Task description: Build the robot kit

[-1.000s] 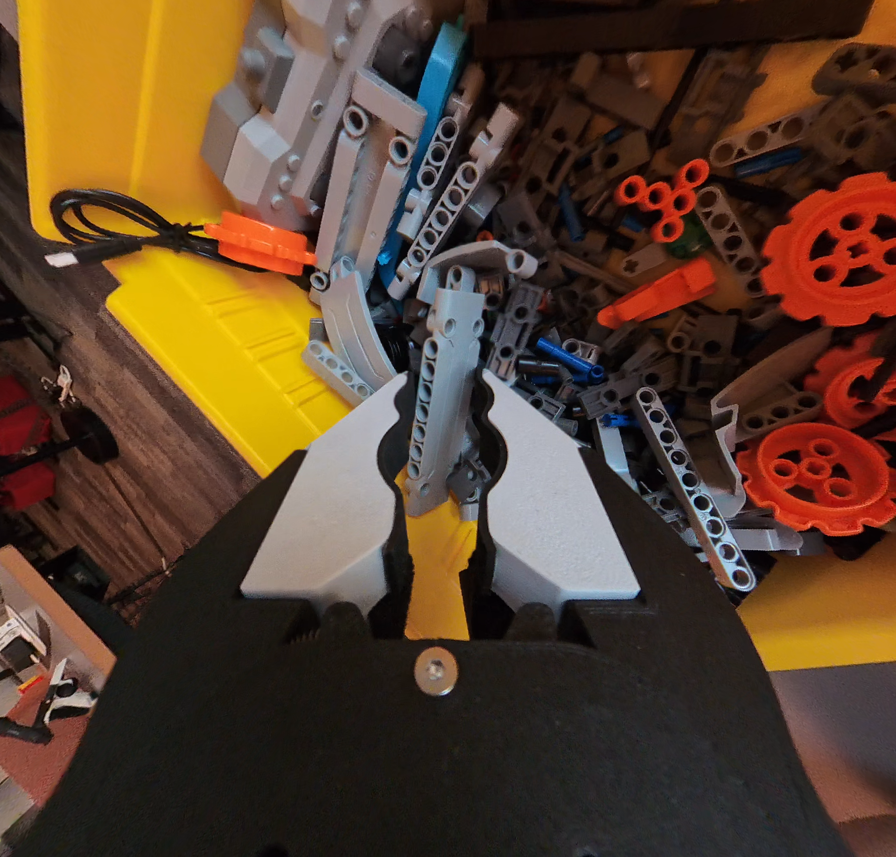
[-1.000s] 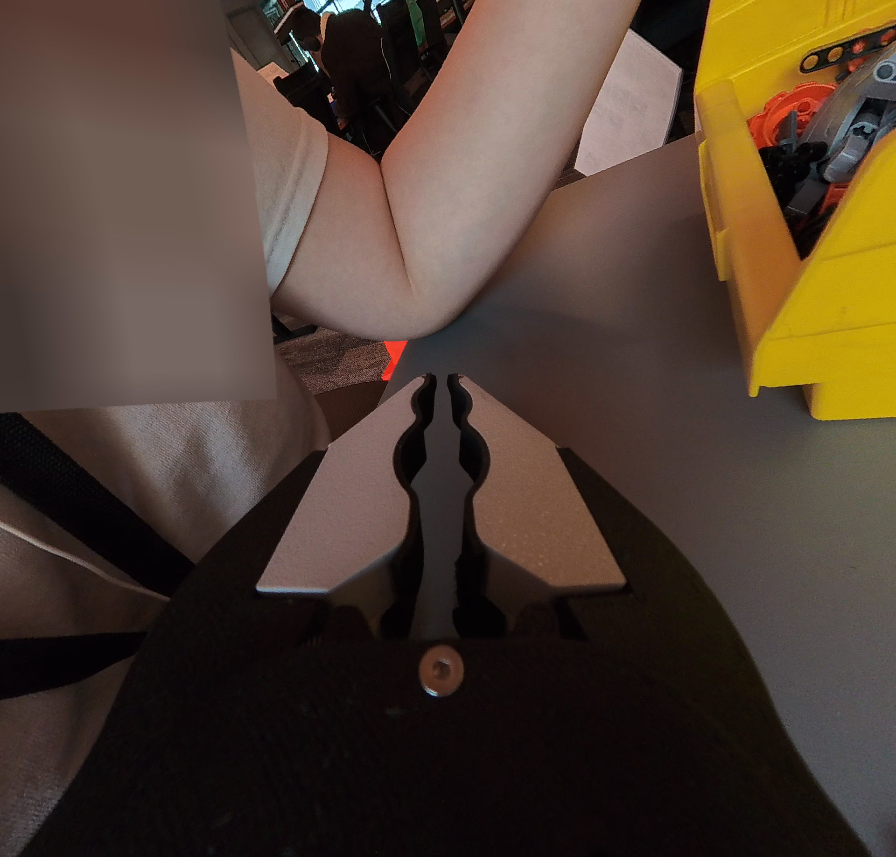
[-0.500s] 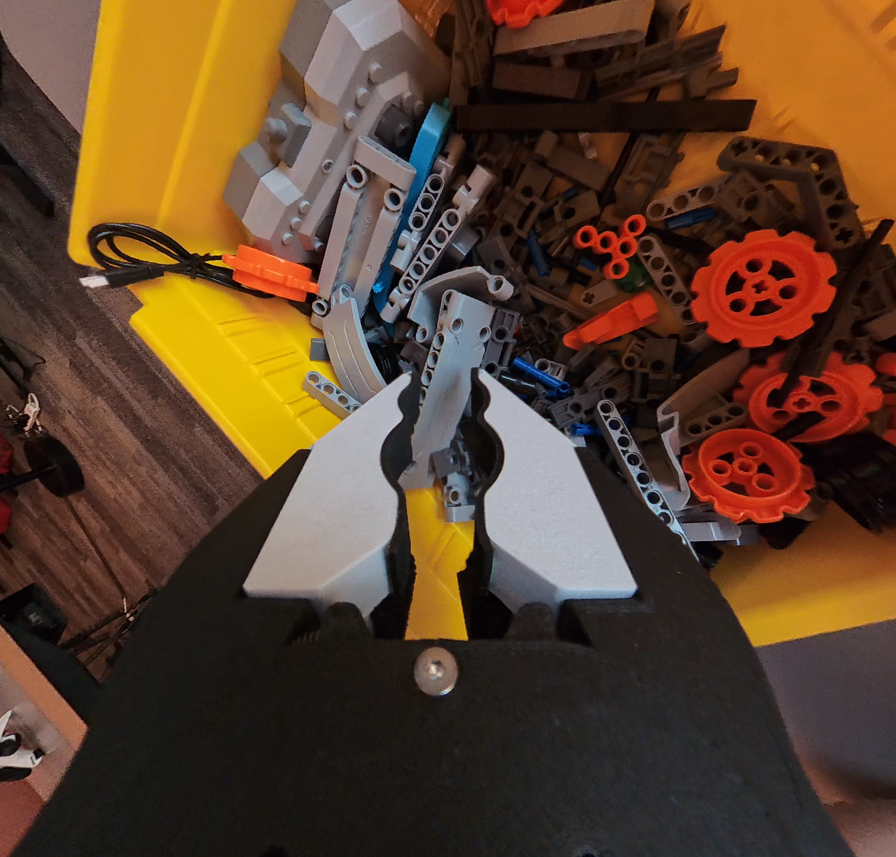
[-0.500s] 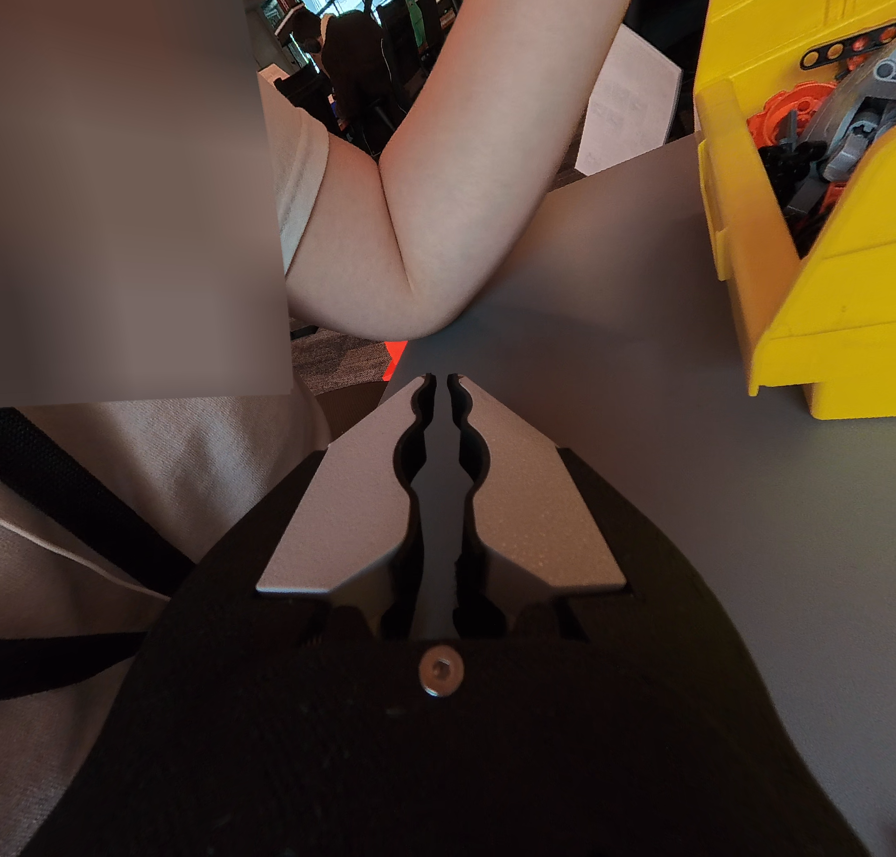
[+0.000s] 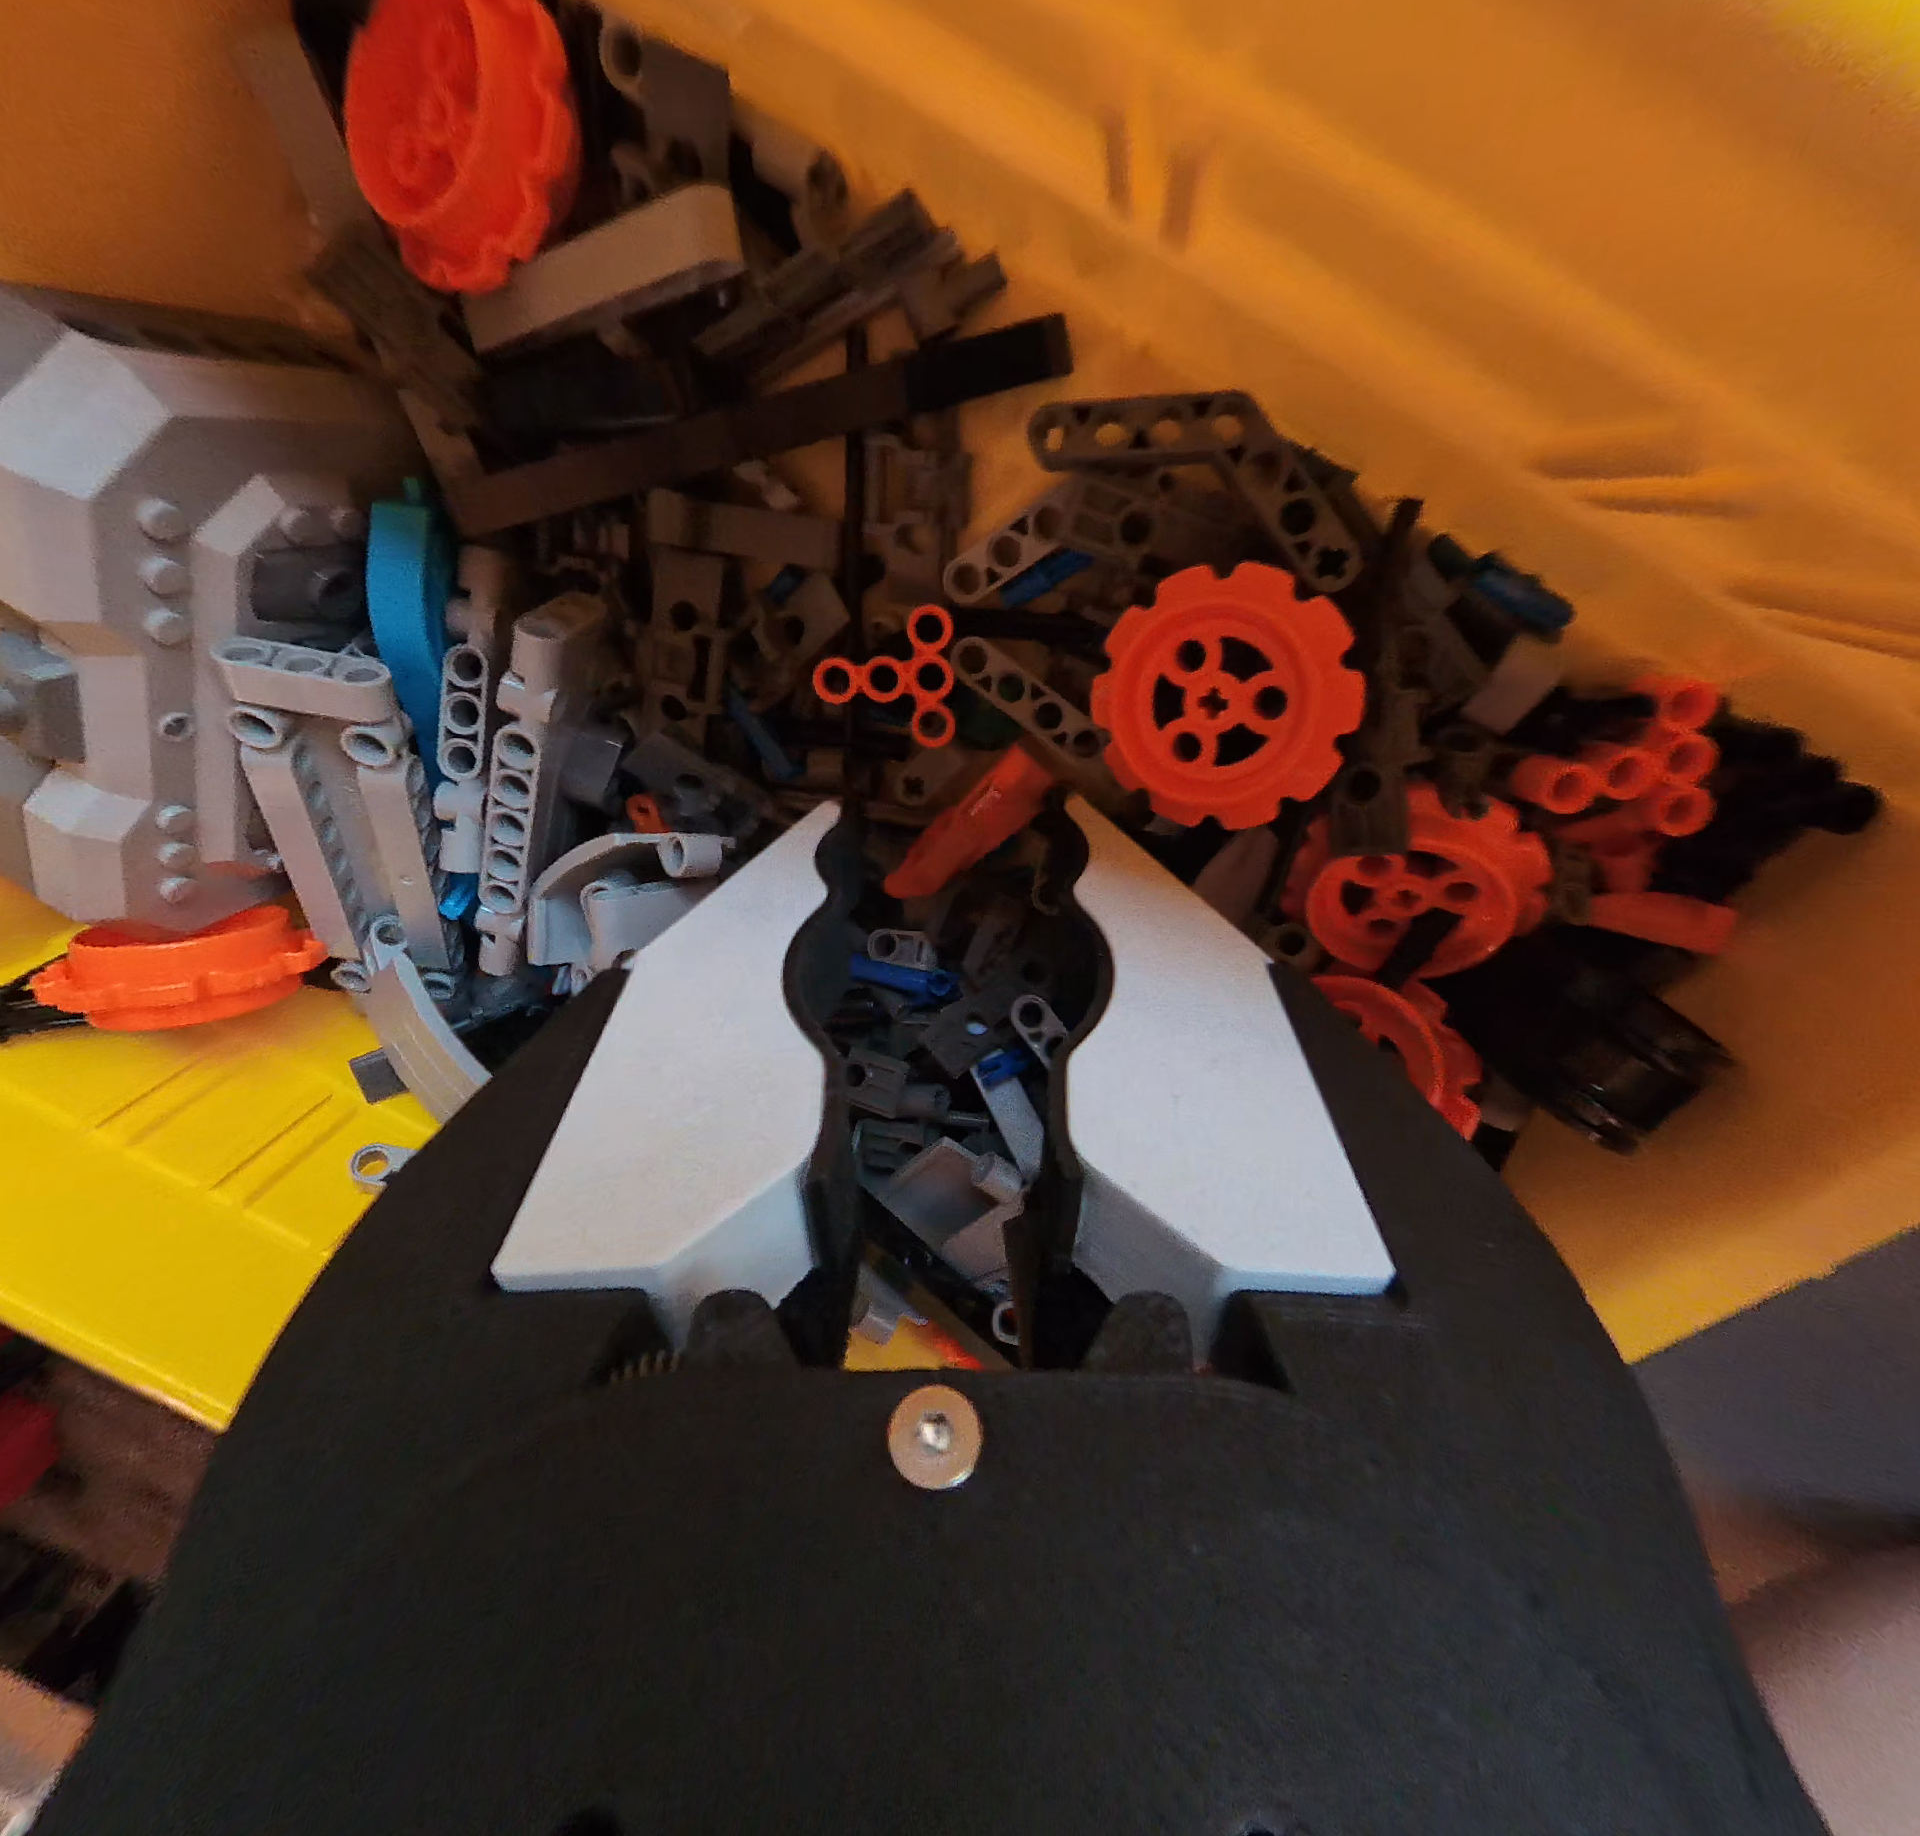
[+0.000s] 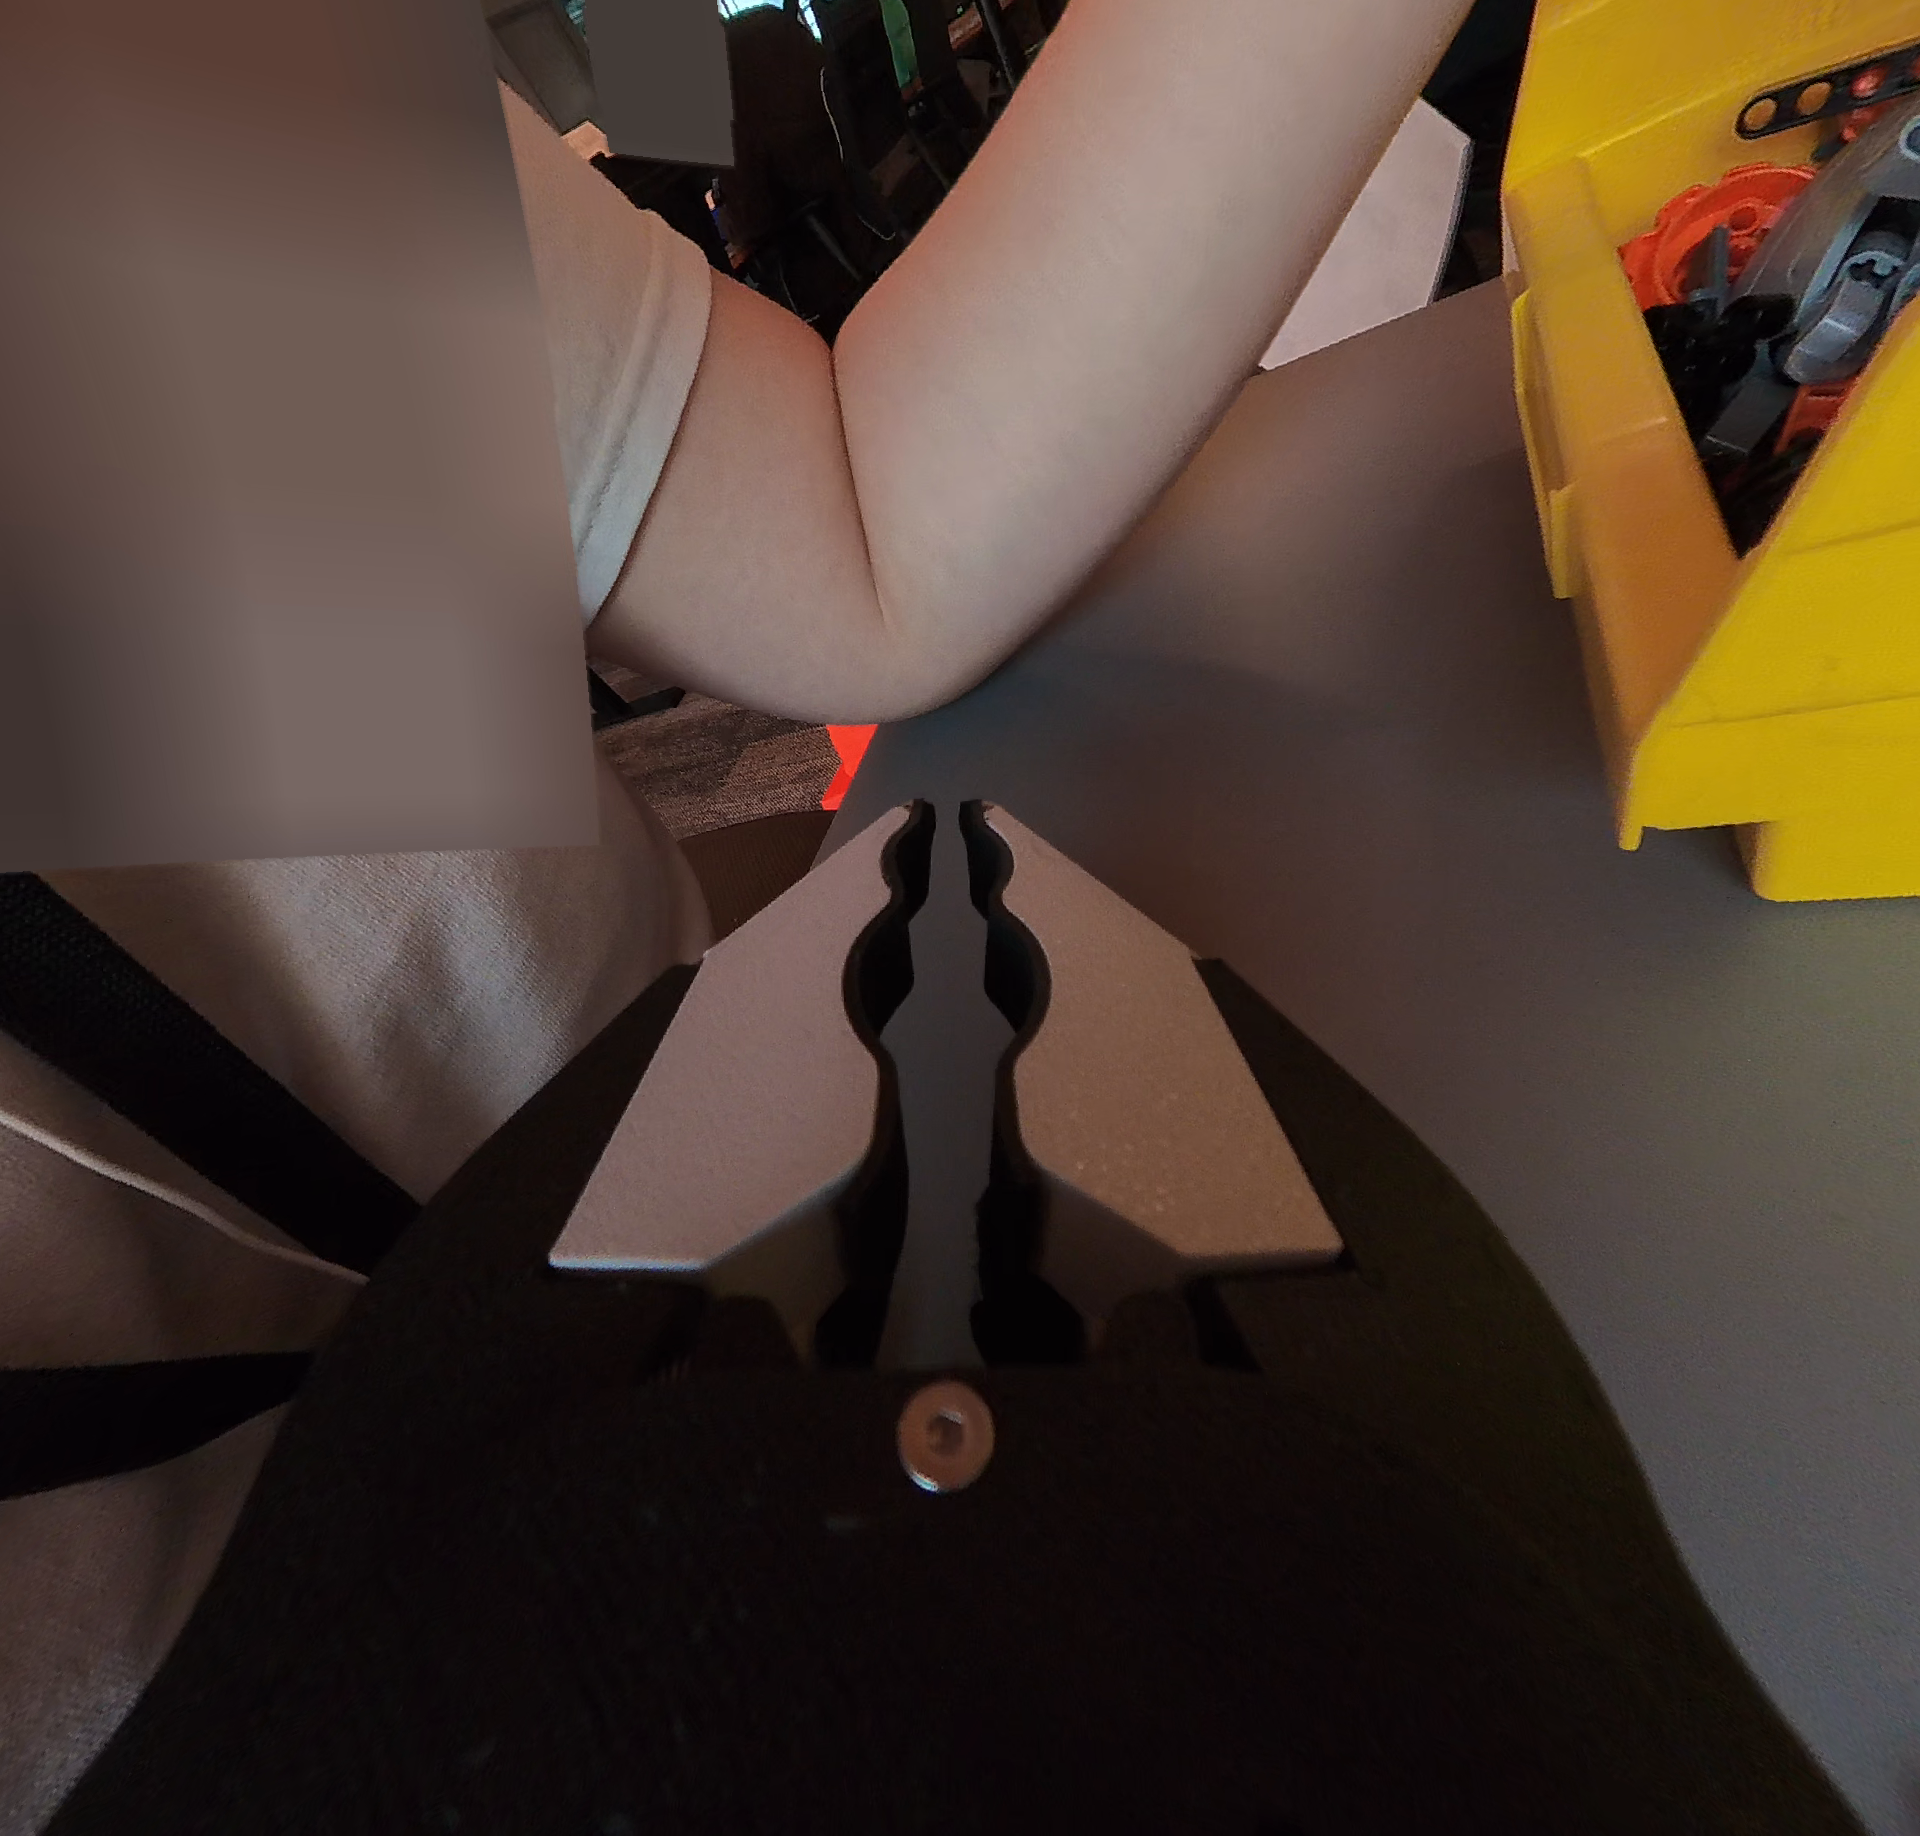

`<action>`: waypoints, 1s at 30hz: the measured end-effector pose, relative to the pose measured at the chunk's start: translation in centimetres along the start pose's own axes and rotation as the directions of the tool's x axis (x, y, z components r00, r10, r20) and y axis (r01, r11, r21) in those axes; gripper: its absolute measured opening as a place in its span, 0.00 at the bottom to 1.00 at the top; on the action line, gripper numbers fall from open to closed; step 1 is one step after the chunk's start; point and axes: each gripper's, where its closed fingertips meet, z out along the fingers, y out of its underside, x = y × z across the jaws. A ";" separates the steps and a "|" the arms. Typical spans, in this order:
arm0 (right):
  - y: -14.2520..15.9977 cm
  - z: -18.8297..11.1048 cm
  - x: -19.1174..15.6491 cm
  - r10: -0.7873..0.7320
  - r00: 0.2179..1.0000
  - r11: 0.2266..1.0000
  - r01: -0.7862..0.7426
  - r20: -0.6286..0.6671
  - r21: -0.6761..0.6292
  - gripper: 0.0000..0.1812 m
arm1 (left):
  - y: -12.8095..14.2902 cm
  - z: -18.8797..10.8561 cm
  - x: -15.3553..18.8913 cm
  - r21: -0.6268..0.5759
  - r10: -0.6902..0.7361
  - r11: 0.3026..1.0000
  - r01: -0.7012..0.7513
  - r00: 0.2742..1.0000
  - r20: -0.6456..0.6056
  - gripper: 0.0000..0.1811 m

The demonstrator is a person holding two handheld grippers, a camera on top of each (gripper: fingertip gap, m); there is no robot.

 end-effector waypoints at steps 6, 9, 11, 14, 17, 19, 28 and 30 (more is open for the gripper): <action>-0.1 -0.1 0.1 0.009 1.000 1.000 -0.009 0.003 0.006 0.02 | 1.0 0.1 -0.2 -0.044 0.021 0.999 -0.020 1.000 0.020 0.05; -0.1 0.0 0.0 0.008 1.000 1.000 -0.008 0.004 0.004 0.03 | 1.1 -1.0 -1.8 -0.014 -0.050 0.999 0.051 0.995 0.085 0.05; -0.1 -0.1 0.1 0.010 1.000 1.000 -0.010 0.004 0.005 0.02 | 1.1 -2.0 -2.8 0.029 -0.105 0.994 0.102 0.988 0.114 0.05; -0.1 -0.1 0.1 0.015 1.000 1.000 -0.015 0.005 0.006 0.02 | 1.2 -3.2 -4.0 0.090 -0.180 0.982 0.169 0.974 0.140 0.05; -0.1 0.0 0.1 0.016 1.000 1.000 -0.016 0.005 0.006 0.03 | 1.8 -3.4 -4.4 0.090 -0.220 0.974 0.209 0.965 0.141 0.05; -0.1 0.0 0.1 0.016 1.000 1.000 -0.016 0.004 0.004 0.03 | 1.8 -3.3 -4.6 0.093 -0.228 0.972 0.216 0.963 0.143 0.05; -0.1 0.0 0.1 0.016 1.000 1.000 -0.016 0.005 0.004 0.03 | -1.5 -2.9 -2.4 0.179 -0.255 0.950 0.257 0.966 -0.033 0.03; 0.0 0.0 0.1 0.017 1.000 1.000 -0.017 0.006 0.003 0.03 | -2.3 -2.4 -1.3 0.181 -0.243 0.949 0.258 0.965 -0.101 0.00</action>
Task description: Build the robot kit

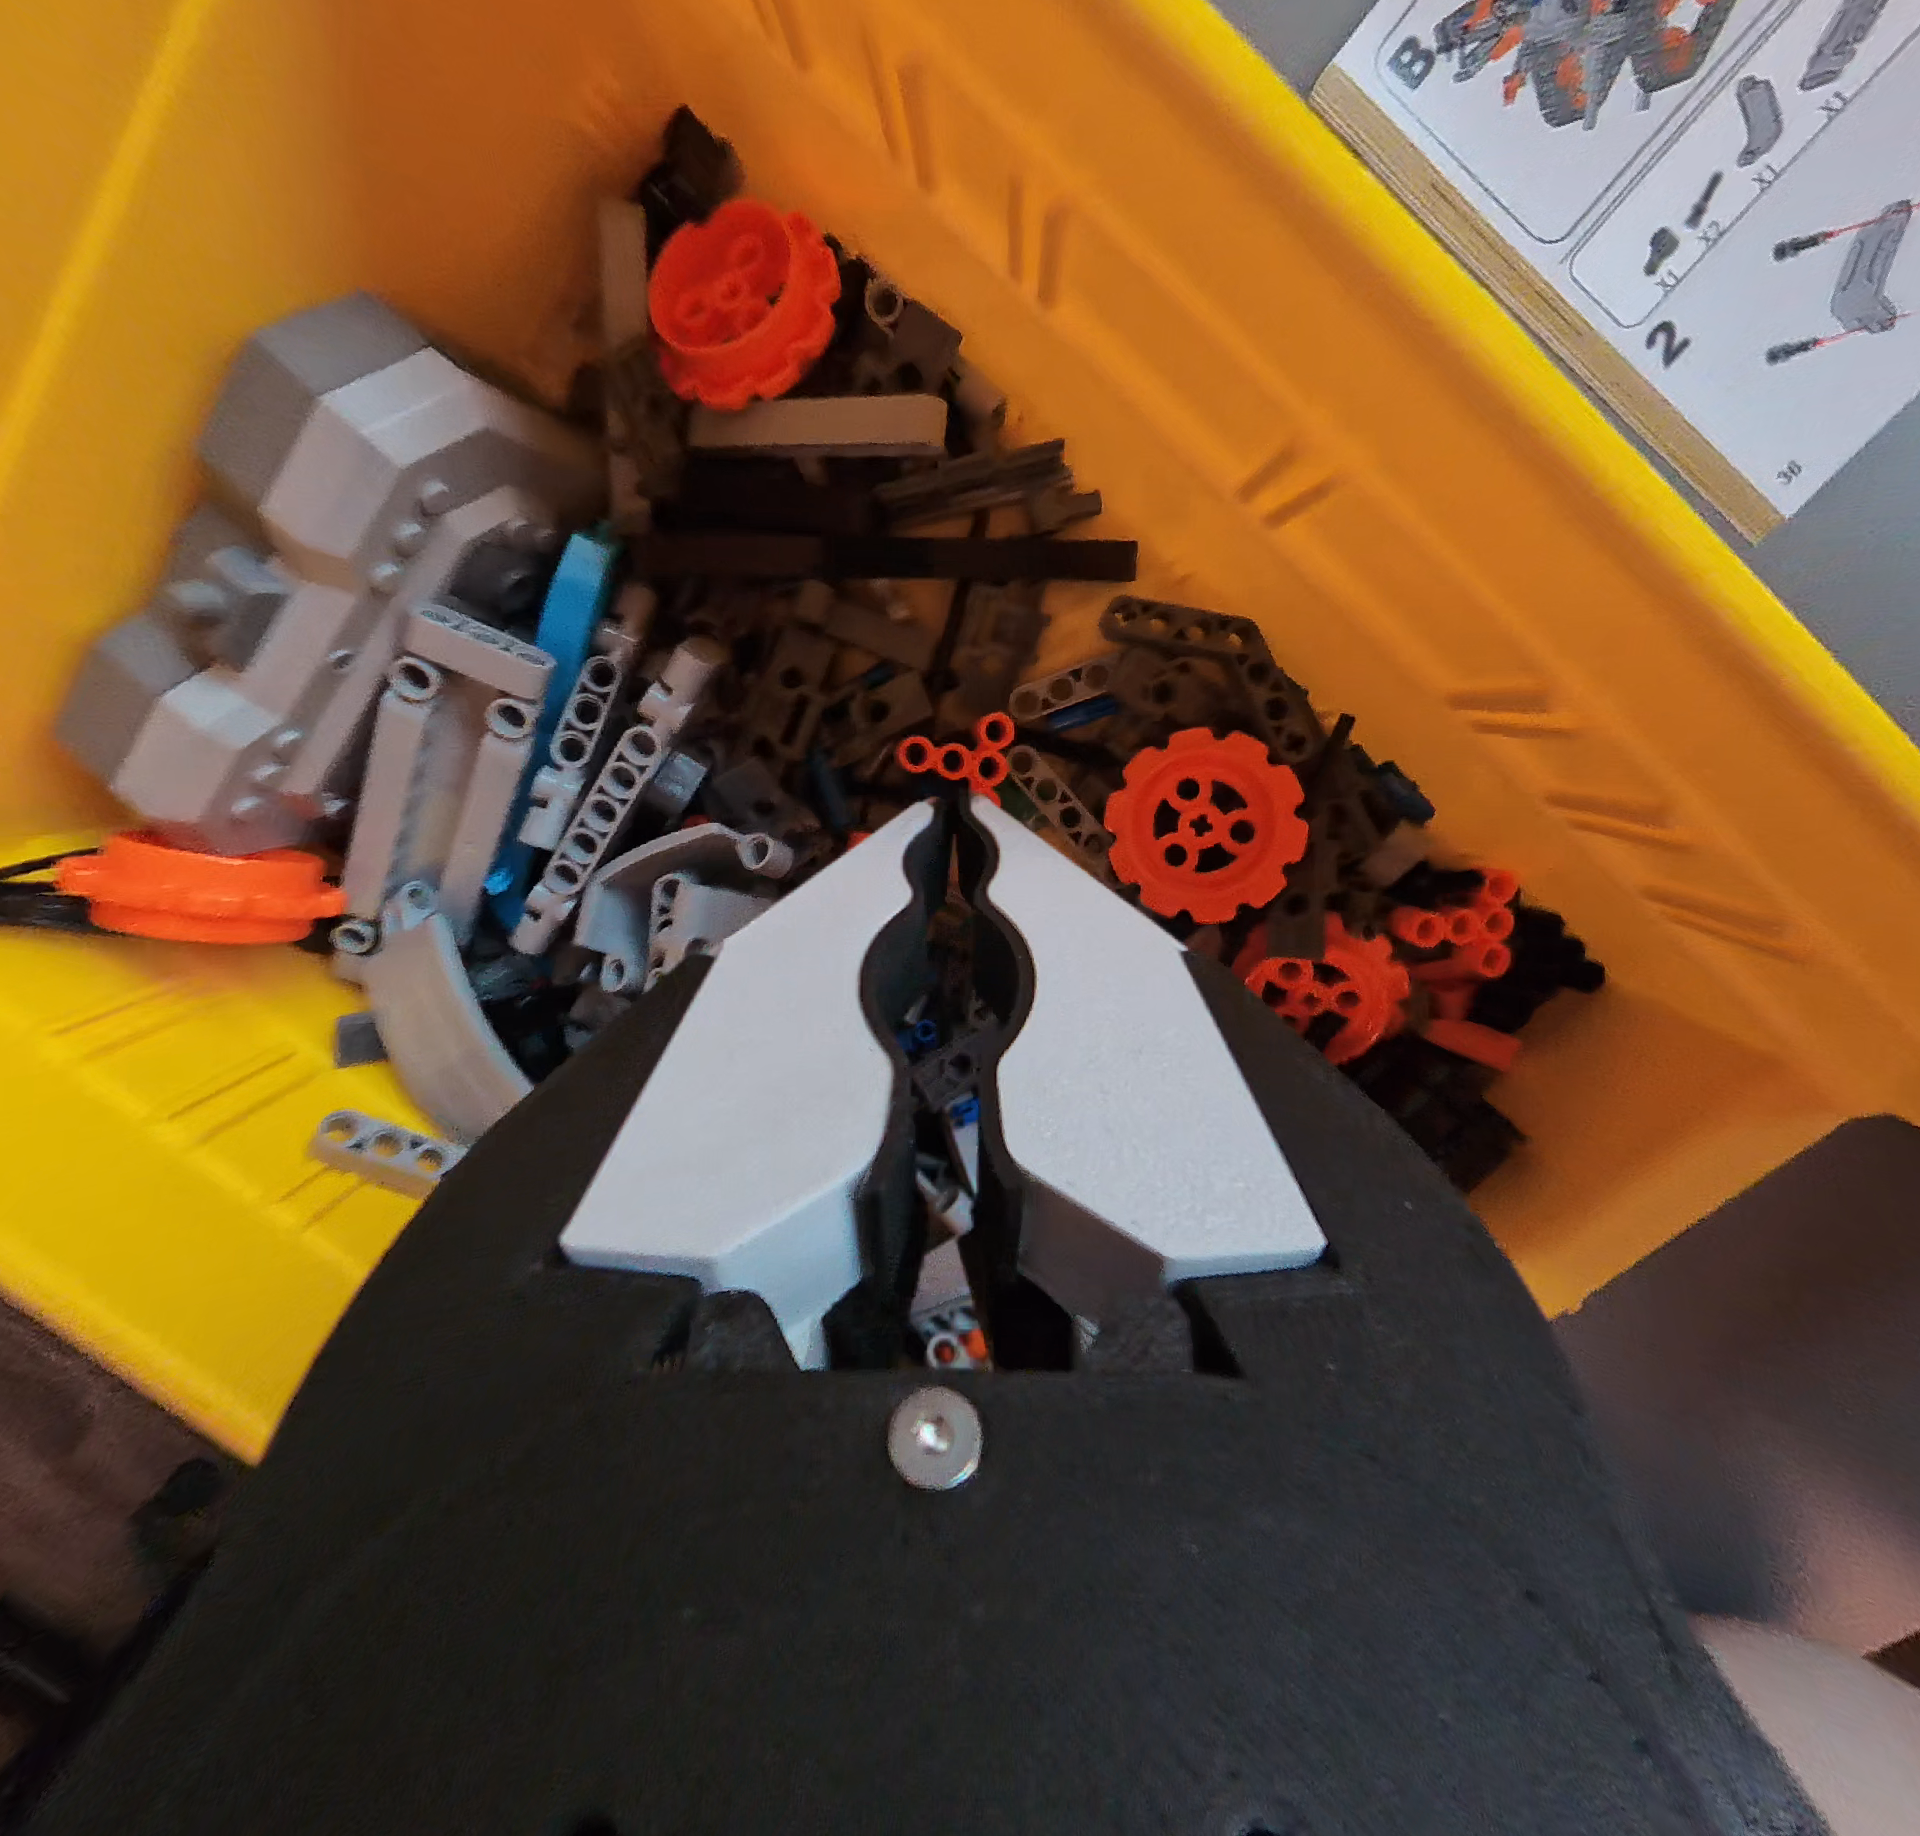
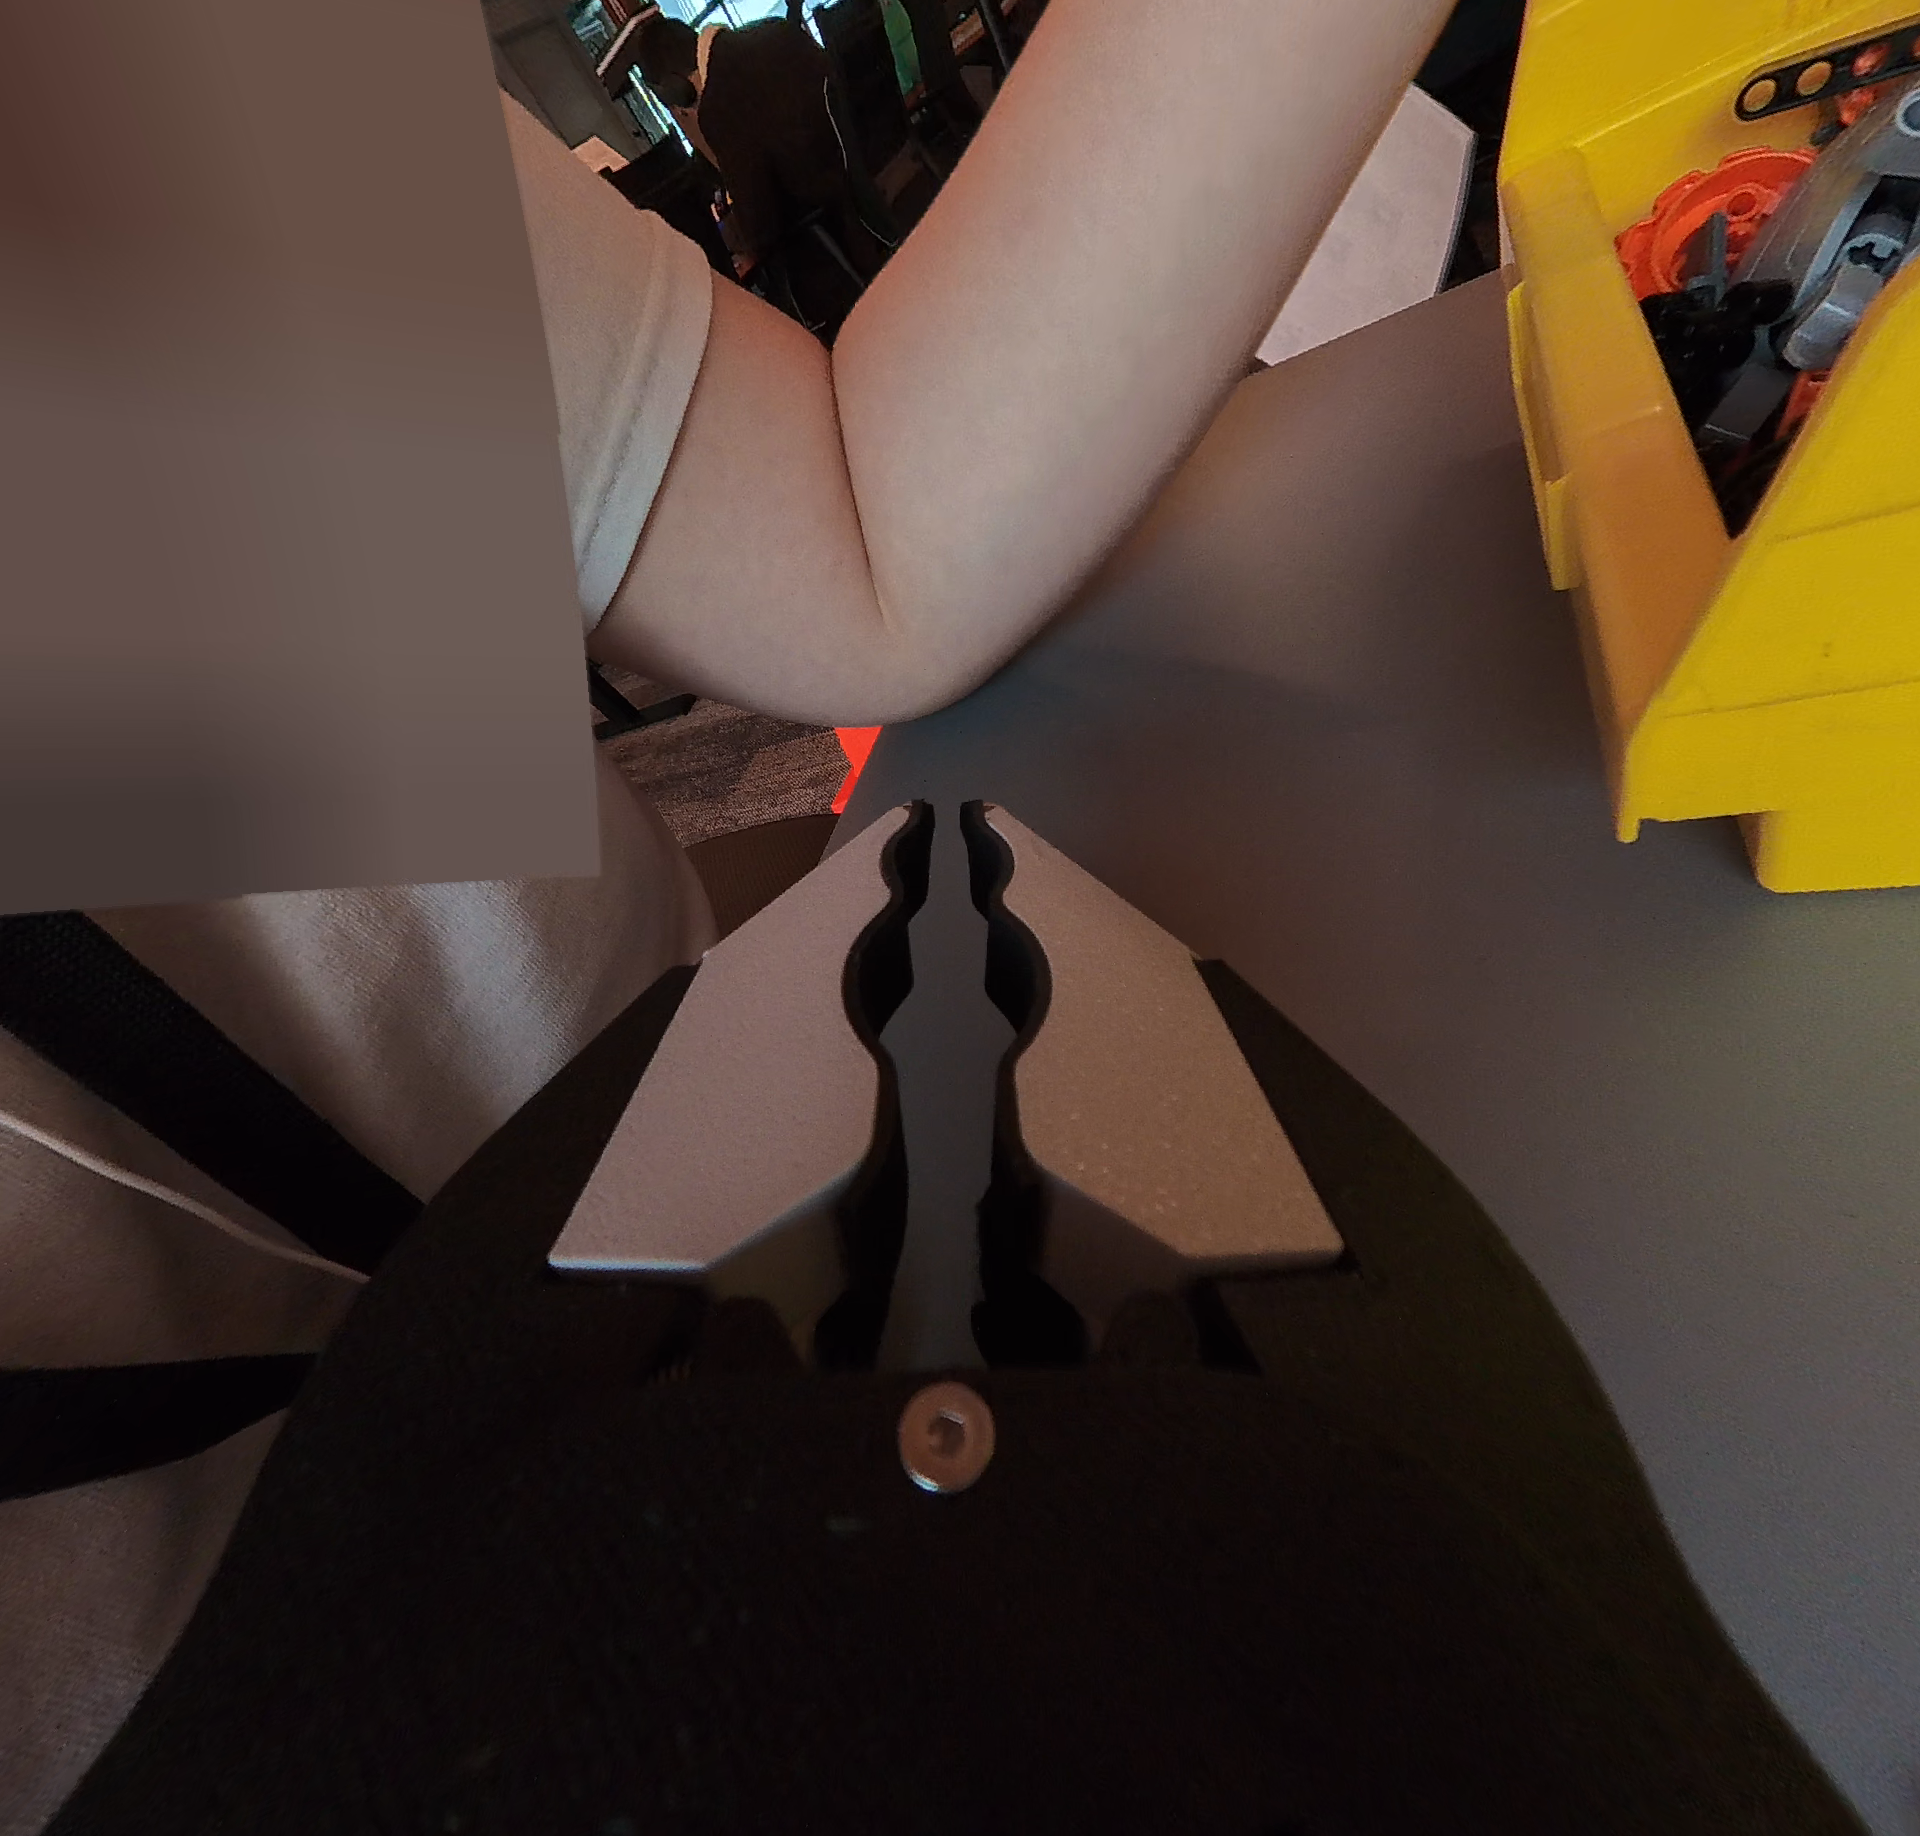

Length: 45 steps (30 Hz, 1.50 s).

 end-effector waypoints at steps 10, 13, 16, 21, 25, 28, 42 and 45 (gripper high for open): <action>0.1 0.0 -0.1 0.000 1.000 1.000 0.000 0.003 -0.002 0.03 | 1.8 1.7 -1.0 -0.118 -0.243 0.964 0.238 0.970 -0.031 0.00; 0.0 0.0 -0.1 0.004 1.000 1.000 -0.004 0.004 -0.001 0.03 | 1.9 1.8 -0.9 -0.122 -0.283 0.954 0.275 0.957 -0.057 0.00; 0.1 0.0 -0.1 0.002 1.000 1.000 -0.002 0.003 -0.004 0.03 | 2.1 2.2 -0.9 -0.135 -0.315 0.943 0.304 0.947 -0.068 0.00; 0.1 0.0 -0.1 0.000 1.000 1.000 0.000 0.003 -0.006 0.03 | 2.0 2.1 -1.4 -0.122 -0.377 0.922 0.368 0.924 -0.061 0.00; 0.1 0.1 -0.2 0.000 1.000 1.000 0.000 0.004 -0.007 0.03 | 1.9 1.9 -1.6 -0.107 -0.453 0.890 0.443 0.886 -0.101 0.00; 0.1 0.1 -0.2 0.002 1.000 1.000 -0.002 0.005 -0.007 0.03 | 1.8 2.0 -1.5 -0.109 -0.505 0.863 0.493 0.852 -0.140 0.01; 0.2 0.1 -0.2 0.000 1.000 1.000 0.000 0.005 -0.010 0.03 | 1.8 2.8 -1.0 -0.167 -0.478 0.866 0.472 0.878 0.002 0.06; 0.2 0.1 -0.2 0.001 1.000 1.000 -0.001 0.006 -0.009 0.03 | 2.3 2.8 -1.0 -0.197 -0.443 0.875 0.443 0.895 0.045 0.05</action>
